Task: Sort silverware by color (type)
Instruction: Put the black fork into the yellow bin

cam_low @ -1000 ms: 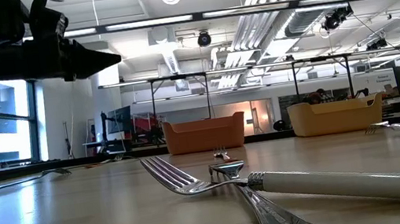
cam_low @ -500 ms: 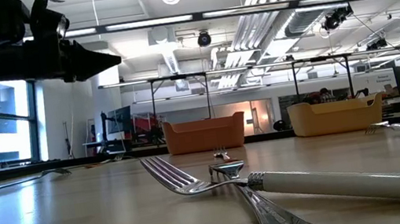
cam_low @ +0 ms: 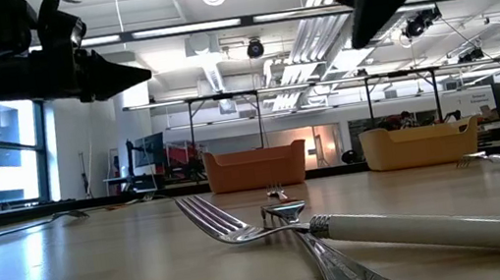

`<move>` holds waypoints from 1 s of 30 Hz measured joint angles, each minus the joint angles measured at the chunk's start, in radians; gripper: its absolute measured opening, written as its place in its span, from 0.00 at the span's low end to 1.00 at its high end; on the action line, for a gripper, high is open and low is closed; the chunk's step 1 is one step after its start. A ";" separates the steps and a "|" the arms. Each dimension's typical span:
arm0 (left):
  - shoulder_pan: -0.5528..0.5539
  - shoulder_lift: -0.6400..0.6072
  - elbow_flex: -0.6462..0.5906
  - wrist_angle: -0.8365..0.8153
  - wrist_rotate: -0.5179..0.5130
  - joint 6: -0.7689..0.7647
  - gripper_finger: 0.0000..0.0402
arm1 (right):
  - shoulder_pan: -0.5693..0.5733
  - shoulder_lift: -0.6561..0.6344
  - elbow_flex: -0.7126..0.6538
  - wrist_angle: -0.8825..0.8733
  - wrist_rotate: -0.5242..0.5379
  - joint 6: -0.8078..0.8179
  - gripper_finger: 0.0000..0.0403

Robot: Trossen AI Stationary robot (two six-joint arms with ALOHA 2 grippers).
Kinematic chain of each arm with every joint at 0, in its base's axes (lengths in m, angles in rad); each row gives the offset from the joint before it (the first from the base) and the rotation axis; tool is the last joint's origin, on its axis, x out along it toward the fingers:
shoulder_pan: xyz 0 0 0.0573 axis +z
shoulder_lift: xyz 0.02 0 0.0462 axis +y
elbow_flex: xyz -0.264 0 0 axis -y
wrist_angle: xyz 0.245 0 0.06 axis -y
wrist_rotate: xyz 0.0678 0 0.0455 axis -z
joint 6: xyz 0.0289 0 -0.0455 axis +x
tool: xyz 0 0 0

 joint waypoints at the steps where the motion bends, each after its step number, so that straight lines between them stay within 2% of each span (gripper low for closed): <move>1: 0.000 0.000 0.000 0.000 0.000 0.000 0.00 | -0.013 0.000 -0.014 0.039 -0.006 -0.027 0.00; 12: 0.000 0.000 0.000 -0.003 0.004 -0.026 0.00 | -0.127 0.000 -0.165 0.430 -0.003 -0.217 0.00; 20: 0.001 0.000 0.007 -0.029 0.003 -0.114 0.00 | -0.214 0.000 -0.306 0.904 -0.013 -0.399 0.00; 22: 0.001 0.000 0.040 -0.119 -0.012 -0.112 0.00 | -0.233 -0.001 -0.329 0.962 -0.025 -0.454 0.00; 26: 0.001 0.001 0.172 -0.412 -0.142 -0.078 0.00 | -0.275 -0.028 -0.363 1.035 -0.033 -0.544 0.00; 30: 0.005 0.006 0.331 -0.735 -0.225 -0.043 0.00 | -0.337 -0.061 -0.401 1.121 -0.157 -0.578 0.00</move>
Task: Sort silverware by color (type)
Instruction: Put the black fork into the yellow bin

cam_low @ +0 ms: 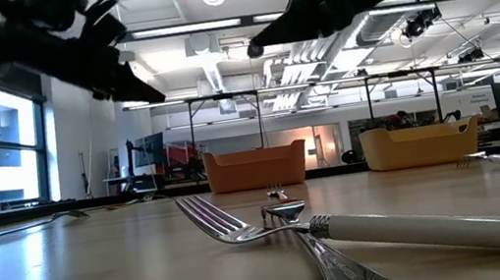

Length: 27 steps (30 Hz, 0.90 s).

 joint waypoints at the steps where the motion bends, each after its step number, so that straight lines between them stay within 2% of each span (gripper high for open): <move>1: 0.005 0.004 0.037 -0.065 -0.003 -0.001 0.00 | -0.018 -0.004 -0.006 0.015 -0.046 -0.001 0.00; 5: 0.040 0.035 0.164 -0.339 -0.006 -0.075 0.00 | -0.083 -0.007 -0.029 0.082 -0.187 -0.008 0.00; 10: 0.103 0.128 0.288 -0.595 -0.006 -0.109 0.00 | -0.132 -0.007 -0.036 0.099 -0.208 -0.003 0.00; 20: 0.188 0.329 0.427 -0.788 0.003 0.012 0.03 | -0.152 -0.007 -0.036 0.089 -0.211 -0.037 0.00; 27: 0.179 0.395 0.444 -0.804 0.006 0.071 0.12 | -0.163 -0.056 -0.036 0.032 -0.222 -0.064 0.00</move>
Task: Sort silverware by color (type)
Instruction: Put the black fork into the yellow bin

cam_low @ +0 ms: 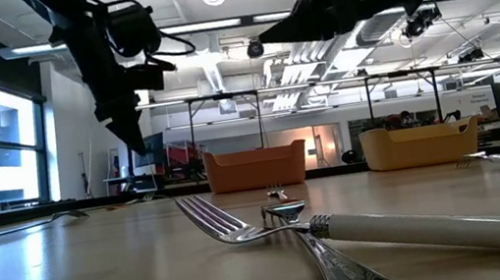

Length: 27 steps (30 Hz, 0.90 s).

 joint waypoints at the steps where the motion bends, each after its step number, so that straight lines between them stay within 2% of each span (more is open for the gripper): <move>1: 0.000 0.004 0.000 -0.006 0.000 0.001 0.13 | 0.000 -0.018 0.000 -0.022 0.000 0.000 0.00; 11: 0.081 0.068 0.000 -0.018 -0.003 0.045 0.26 | 0.001 -0.211 0.001 -0.195 -0.007 0.045 0.00; 16: 0.153 0.134 0.000 0.009 0.001 0.076 0.33 | 0.001 -0.215 0.001 -0.250 -0.007 0.059 0.00; 20: 0.194 0.195 0.000 0.059 0.058 0.119 0.38 | 0.001 -0.202 0.001 -0.252 -0.007 0.056 0.00; 27: 0.225 0.303 -0.001 0.209 0.031 0.206 0.41 | 0.001 -0.202 0.001 -0.258 -0.007 0.052 0.00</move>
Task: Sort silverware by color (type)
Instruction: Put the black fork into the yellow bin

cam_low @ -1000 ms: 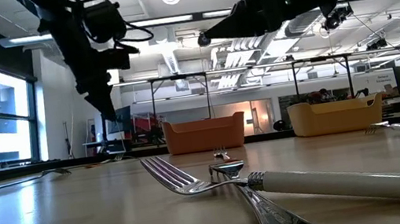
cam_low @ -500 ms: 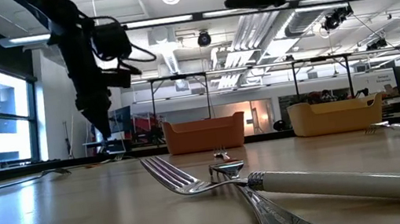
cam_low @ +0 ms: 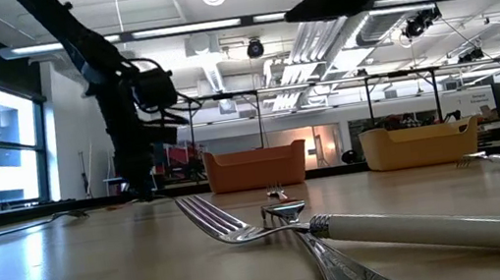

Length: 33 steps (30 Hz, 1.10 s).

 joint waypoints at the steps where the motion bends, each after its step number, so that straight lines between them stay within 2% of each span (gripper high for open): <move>1: 0.004 0.011 0.000 0.002 -0.010 0.008 0.40 | 0.000 0.000 0.000 -0.001 0.000 -0.007 0.00; 6: 0.010 0.036 0.004 0.008 -0.014 0.011 0.38 | 0.000 0.000 0.000 -0.026 0.003 -0.034 0.00; 10: 0.008 0.038 0.003 0.008 0.004 0.000 0.32 | 0.000 0.000 0.000 -0.041 0.003 -0.041 0.00; 17: 0.007 0.040 0.002 -0.001 0.029 -0.042 0.06 | -0.001 -0.002 0.000 -0.043 0.008 -0.110 0.00; 19: 0.007 0.040 0.002 0.002 0.025 -0.055 0.02 | -0.001 -0.003 0.000 -0.045 0.008 -0.111 0.00; 26: -0.003 0.007 -0.004 0.001 0.002 -0.060 0.01 | -0.001 -0.014 0.000 -0.054 0.011 -0.119 0.00; 33: -0.003 -0.109 -0.002 -0.002 0.003 -0.101 0.00 | -0.001 -0.015 0.000 -0.067 0.011 -0.114 0.00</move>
